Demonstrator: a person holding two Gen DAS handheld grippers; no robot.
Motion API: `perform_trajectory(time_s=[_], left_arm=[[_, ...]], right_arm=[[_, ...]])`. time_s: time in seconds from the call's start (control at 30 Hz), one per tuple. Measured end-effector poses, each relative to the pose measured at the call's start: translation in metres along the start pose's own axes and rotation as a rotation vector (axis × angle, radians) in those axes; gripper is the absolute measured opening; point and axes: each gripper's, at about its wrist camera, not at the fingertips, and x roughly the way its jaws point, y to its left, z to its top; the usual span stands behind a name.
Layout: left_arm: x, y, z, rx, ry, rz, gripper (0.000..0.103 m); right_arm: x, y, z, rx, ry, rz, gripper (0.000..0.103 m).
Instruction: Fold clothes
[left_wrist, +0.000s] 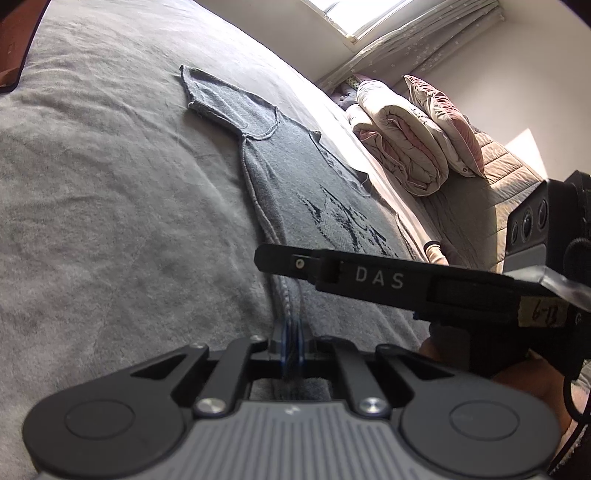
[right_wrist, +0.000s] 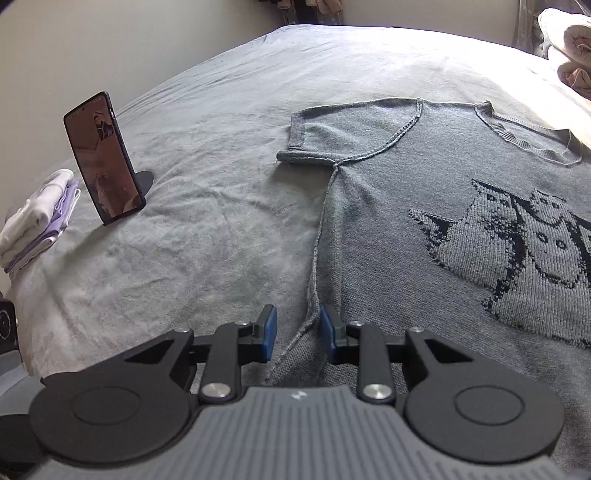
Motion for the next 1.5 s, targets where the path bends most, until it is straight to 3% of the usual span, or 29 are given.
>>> perform_trajectory(time_s=[0.23, 0.4, 0.5, 0.57, 0.63, 0.73, 0.77, 1.07, 1.13, 1.23, 1.33, 1.37, 1.5], left_arm=[[0.0, -0.007, -0.002, 0.026, 0.008, -0.056, 0.004], [0.0, -0.01, -0.003, 0.047, 0.01, -0.067, 0.004], [0.0, -0.011, -0.003, 0.048, 0.007, -0.06, 0.005], [0.001, -0.01, -0.003, 0.048, 0.011, -0.051, 0.014], [0.001, -0.01, -0.003, 0.053, 0.016, -0.044, 0.016], [0.001, -0.011, -0.003, 0.07, 0.03, -0.026, 0.014], [0.001, -0.012, -0.002, 0.076, 0.04, -0.017, 0.004], [-0.035, 0.006, 0.009, 0.043, 0.02, 0.051, 0.003], [-0.038, 0.011, 0.008, 0.037, 0.033, 0.071, 0.003], [-0.03, 0.017, 0.003, 0.033, 0.077, 0.1, 0.003], [-0.03, 0.02, 0.003, 0.024, 0.085, 0.09, 0.004], [-0.032, 0.021, 0.005, 0.015, 0.087, 0.084, 0.004], [-0.036, 0.025, 0.007, 0.004, 0.113, 0.056, 0.012]], right_arm=[[-0.002, 0.0, -0.005, -0.031, 0.012, -0.025, 0.029], [-0.005, -0.013, -0.007, 0.015, 0.005, -0.004, 0.015], [-0.008, -0.025, -0.008, 0.091, -0.007, 0.048, 0.009], [-0.01, -0.032, -0.008, 0.148, -0.013, 0.085, 0.008], [-0.012, -0.039, -0.008, 0.216, -0.017, 0.134, 0.008], [-0.014, -0.045, -0.006, 0.288, -0.021, 0.2, 0.006], [-0.014, -0.045, -0.005, 0.304, -0.022, 0.219, 0.006], [0.005, -0.018, 0.006, 0.283, -0.01, 0.291, 0.007], [0.013, -0.009, 0.007, 0.278, 0.004, 0.315, 0.002], [0.028, 0.002, 0.006, 0.243, 0.039, 0.294, 0.002], [0.033, 0.005, 0.001, 0.244, 0.059, 0.289, 0.009], [0.027, 0.003, 0.001, 0.251, 0.053, 0.297, 0.016], [0.0, -0.006, -0.003, 0.235, 0.027, 0.287, 0.017]])
